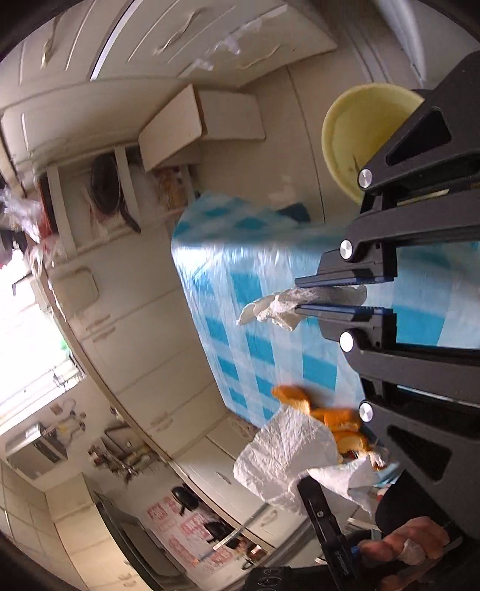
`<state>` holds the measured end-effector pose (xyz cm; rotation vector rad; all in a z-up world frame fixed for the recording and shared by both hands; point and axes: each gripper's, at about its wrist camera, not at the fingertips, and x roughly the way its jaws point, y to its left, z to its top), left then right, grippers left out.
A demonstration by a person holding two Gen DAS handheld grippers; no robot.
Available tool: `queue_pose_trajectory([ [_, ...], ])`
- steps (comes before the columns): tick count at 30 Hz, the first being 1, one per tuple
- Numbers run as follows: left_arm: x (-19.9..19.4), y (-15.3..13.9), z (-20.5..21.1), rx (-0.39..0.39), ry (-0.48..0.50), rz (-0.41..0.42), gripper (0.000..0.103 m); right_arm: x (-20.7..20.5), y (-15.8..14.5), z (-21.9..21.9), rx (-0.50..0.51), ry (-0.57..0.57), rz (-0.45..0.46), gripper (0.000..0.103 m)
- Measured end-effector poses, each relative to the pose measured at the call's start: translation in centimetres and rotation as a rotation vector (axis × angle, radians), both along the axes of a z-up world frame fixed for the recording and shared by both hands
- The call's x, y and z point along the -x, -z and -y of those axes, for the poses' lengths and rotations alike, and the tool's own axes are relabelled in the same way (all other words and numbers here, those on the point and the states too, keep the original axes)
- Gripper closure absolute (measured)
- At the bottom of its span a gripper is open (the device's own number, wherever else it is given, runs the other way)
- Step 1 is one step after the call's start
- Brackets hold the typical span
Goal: Collect trash
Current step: 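Drop the white bag into the yellow bucket with the left tool while the right tool drops the tissue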
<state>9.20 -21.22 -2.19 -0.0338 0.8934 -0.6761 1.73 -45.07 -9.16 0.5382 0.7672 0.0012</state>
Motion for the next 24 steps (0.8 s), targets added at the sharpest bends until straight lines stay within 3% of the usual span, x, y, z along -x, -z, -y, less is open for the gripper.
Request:
queue_pose_trajectory([
  [5, 1.7, 0.5, 7.1, 0.017, 0.121, -0.004, 0.099, 2.0, 3.7, 4.0, 0.011, 0.165, -0.149, 0.093],
  [11, 2.3, 2.7, 12.5, 0.018, 0.192, -0.049, 0.099, 1.1, 9.1, 4.8, -0.017, 0.196, -0.35, 0.091],
  [13, 2.3, 3.9, 14.0, -0.001, 0.2, -0.06, 0.099, 1.2, 10.5, 6.0, -0.028, 0.217, -0.394, 0.058],
  [14, 2.2, 4.5, 14.5, -0.011, 0.203, -0.07, 0.099, 1.2, 10.7, 6.2, -0.034, 0.238, -0.398, 0.055],
  [18, 2.4, 6.8, 16.3, -0.053, 0.216, -0.102, 0.099, 2.6, 8.6, 7.9, -0.054, 0.324, -0.312, 0.054],
  [24, 3.1, 9.9, 19.0, -0.107, 0.243, -0.159, 0.099, 4.7, 1.8, 8.4, -0.054, 0.414, -0.035, 0.041],
])
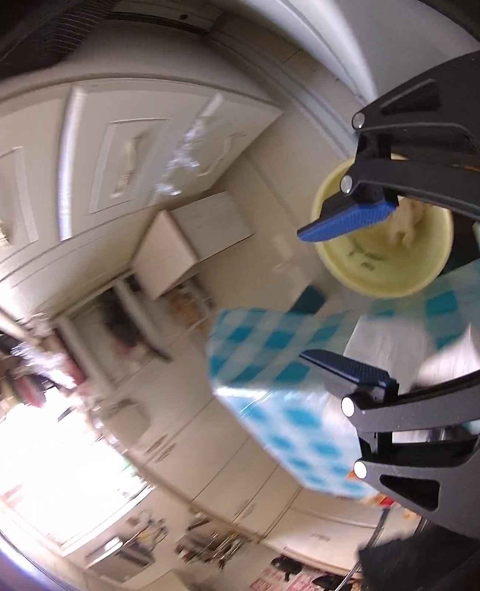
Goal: Collect trash
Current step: 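Drop the white bag into the yellow bucket with the left tool while the right tool drops the tissue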
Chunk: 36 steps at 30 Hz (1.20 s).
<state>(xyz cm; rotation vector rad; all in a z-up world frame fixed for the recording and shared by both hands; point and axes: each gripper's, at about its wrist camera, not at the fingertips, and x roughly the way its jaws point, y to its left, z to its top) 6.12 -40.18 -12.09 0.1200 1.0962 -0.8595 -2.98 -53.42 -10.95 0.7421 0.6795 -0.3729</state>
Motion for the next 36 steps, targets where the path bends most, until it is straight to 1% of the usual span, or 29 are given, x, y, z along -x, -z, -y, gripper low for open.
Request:
queue_pose_trajectory([
  [2, 0.1, 1.2, 1.2, -0.022, 0.008, -0.023, 0.099, 0.3, -1.7, -0.2, 0.028, 0.006, 0.065, 0.039],
  [4, 0.0, 2.6, 2.7, -0.047, 0.011, -0.05, 0.099, 0.7, -3.0, -0.3, 0.053, 0.012, 0.108, 0.038],
  [9, -0.4, 6.2, 6.3, -0.112, 0.015, -0.136, 0.098, 0.9, -3.9, 0.7, 0.027, 0.035, 0.162, 0.038],
  [10, -0.4, 6.9, 6.9, -0.124, 0.016, -0.15, 0.093, 0.9, -3.9, 1.1, 0.02, 0.04, 0.168, 0.038],
  [11, -0.5, 7.3, 7.6, -0.134, 0.015, -0.16, 0.083, 0.8, -3.9, 1.3, 0.014, 0.043, 0.174, 0.038],
  [12, -0.5, 7.7, 8.0, -0.145, 0.011, -0.164, 0.077, 0.8, -4.3, 1.3, 0.01, 0.043, 0.177, 0.038],
  [13, -0.4, 7.9, 8.2, -0.15, 0.006, -0.165, 0.064, 0.8, -4.4, 1.3, 0.005, 0.041, 0.18, 0.038],
  [14, -0.4, 8.0, 8.4, -0.153, 0.0, -0.162, 0.054, 0.8, -4.5, 1.2, 0.0, 0.038, 0.185, 0.038],
  [16, -0.3, 7.9, 8.4, -0.156, -0.003, -0.155, 0.05, 0.6, -4.7, 1.0, 0.0, 0.028, 0.191, 0.038],
  [19, -0.6, 7.8, 8.2, -0.166, -0.008, -0.155, 0.05, 0.2, -4.8, 0.7, -0.001, 0.013, 0.2, 0.037],
  [23, -0.8, 6.6, 7.0, -0.159, -0.017, -0.123, 0.048, -0.3, -4.8, 0.2, -0.004, 0.002, 0.201, 0.037],
  [26, -0.4, 4.9, 5.4, -0.162, -0.016, -0.055, 0.044, -0.8, -4.9, -0.4, 0.003, -0.014, 0.202, 0.037],
  [29, -0.1, 3.1, 3.2, -0.183, -0.016, 0.02, 0.04, -1.2, -5.1, -1.0, 0.011, -0.028, 0.208, 0.036],
  [33, 0.0, 0.7, -2.0, -0.202, -0.048, 0.104, 0.034, -2.0, -5.4, -1.8, 0.022, -0.042, 0.208, 0.034],
  [36, -0.4, -0.9, -7.3, -0.211, -0.116, 0.152, 0.03, -3.0, -5.2, -3.0, 0.025, -0.076, 0.194, 0.034],
])
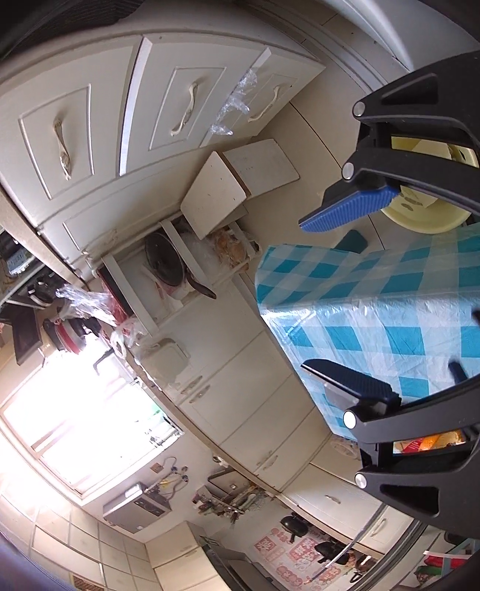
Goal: Collect trash
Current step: 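Drop the white bag into the yellow bucket with the left tool while the right tool drops the tissue, then reach the right tool to an orange peel on the table and close on it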
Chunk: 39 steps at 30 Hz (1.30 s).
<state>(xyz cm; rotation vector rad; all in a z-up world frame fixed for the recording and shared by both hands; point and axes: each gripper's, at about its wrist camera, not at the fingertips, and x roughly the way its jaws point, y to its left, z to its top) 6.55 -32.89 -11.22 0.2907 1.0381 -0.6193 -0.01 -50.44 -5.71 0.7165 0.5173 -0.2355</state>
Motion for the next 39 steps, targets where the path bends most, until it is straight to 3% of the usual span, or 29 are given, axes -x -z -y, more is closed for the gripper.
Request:
queue_pose_trajectory([
  [4, -1.0, -1.5, -8.4, -0.006, -0.146, 0.05, 0.029, -2.0, 0.1, -2.8, 0.019, -0.088, -0.029, 0.034],
  [9, -2.7, -2.8, -19.4, -0.006, -0.392, 0.074, 0.029, -5.1, 0.6, -8.3, 0.03, -0.282, -0.063, 0.034],
  [16, -4.8, -2.4, -31.4, 0.019, -0.679, 0.027, 0.029, -8.8, 0.3, -20.5, 0.139, -0.671, -0.053, 0.034],
  [22, -4.6, -1.4, -33.4, 0.01, -0.691, 0.028, 0.029, -11.4, 1.8, -28.9, 0.252, -0.876, -0.091, 0.04],
  [33, -7.5, -0.1, -35.8, 0.019, -0.674, -0.018, 0.028, -15.2, 6.2, -32.9, 0.274, -0.913, -0.233, 0.053],
  [35, -8.5, 0.1, -35.9, 0.017, -0.675, -0.02, 0.028, -15.4, 6.5, -33.2, 0.279, -0.923, -0.241, 0.058],
  [37, -9.4, 0.2, -36.1, 0.03, -0.682, -0.035, 0.028, -15.5, 6.9, -33.4, 0.272, -0.936, -0.251, 0.082],
  [39, -10.2, 0.5, -36.4, 0.042, -0.697, -0.056, 0.027, -15.6, 7.0, -33.1, 0.287, -0.92, -0.259, 0.091],
])
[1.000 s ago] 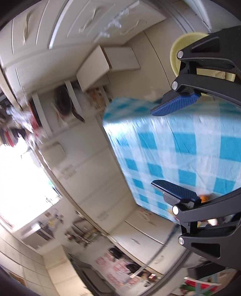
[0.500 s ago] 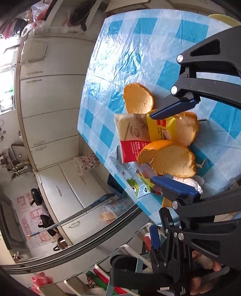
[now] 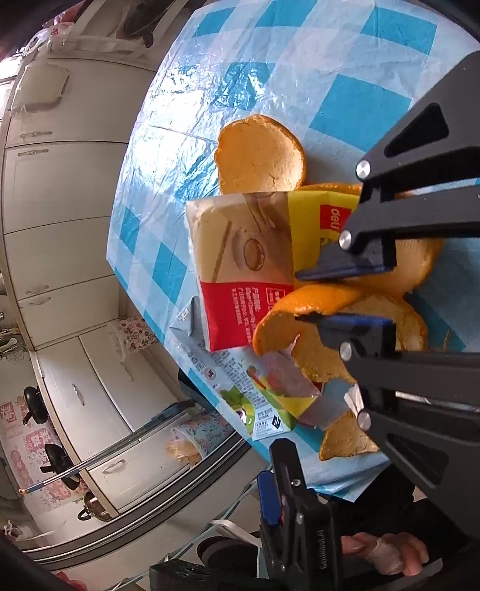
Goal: Collect trash
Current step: 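Reach the right tool to an orange peel on the table and close on it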
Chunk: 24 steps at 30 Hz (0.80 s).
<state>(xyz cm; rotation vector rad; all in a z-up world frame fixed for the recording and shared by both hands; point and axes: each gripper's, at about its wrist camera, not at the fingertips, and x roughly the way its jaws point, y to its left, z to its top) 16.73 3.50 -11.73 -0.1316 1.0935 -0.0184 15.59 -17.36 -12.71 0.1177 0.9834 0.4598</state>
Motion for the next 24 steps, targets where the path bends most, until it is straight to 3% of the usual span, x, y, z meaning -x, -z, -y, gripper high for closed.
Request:
queue_pose_trajectory([
  [9, 0.8, 1.3, -1.6, 0.036, -0.01, -0.07, 0.027, 0.3, -1.2, 4.0, -0.104, 0.104, 0.013, 0.096],
  [14, 3.2, 3.2, -0.8, -0.003, 0.053, -0.117, 0.027, 1.0, -2.7, 5.6, -0.168, 0.129, 0.04, 0.096],
  [20, 3.5, 2.9, 0.9, -0.049, 0.092, -0.074, 0.028, 1.8, -3.6, 6.2, -0.189, 0.132, 0.06, 0.096],
  [21, 3.5, 2.9, 1.1, -0.057, 0.098, -0.067, 0.029, 1.9, -3.7, 6.4, -0.19, 0.136, 0.063, 0.096],
  [24, 3.9, 2.6, 2.1, -0.085, 0.131, -0.041, 0.05, 2.2, -4.1, 7.2, -0.2, 0.157, 0.072, 0.096],
])
